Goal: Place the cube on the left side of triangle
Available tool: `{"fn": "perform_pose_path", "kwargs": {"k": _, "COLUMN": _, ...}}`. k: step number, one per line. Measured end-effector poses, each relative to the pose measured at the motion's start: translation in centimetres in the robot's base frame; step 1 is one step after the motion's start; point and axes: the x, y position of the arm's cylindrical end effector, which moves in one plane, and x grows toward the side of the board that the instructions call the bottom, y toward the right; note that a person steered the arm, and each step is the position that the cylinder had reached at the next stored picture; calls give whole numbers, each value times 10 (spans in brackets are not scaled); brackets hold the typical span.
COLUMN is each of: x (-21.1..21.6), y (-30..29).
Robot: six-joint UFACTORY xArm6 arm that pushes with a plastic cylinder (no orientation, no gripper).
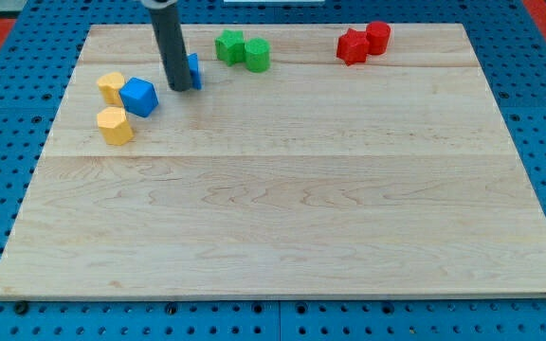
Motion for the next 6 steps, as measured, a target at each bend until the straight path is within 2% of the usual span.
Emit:
{"fn": "perform_pose_path", "kwargs": {"k": 1, "x": 43, "y": 5}}
{"fn": "perform_pose_path", "kwargs": {"k": 2, "x": 86, "y": -31}}
{"fn": "perform_pose_path", "kwargs": {"k": 3, "x": 80, "y": -46}}
{"fn": "perform_pose_path", "kwargs": {"k": 4, "x": 49, "y": -75}}
{"fn": "perform_pose_path", "kwargs": {"k": 6, "x": 16, "y": -23}}
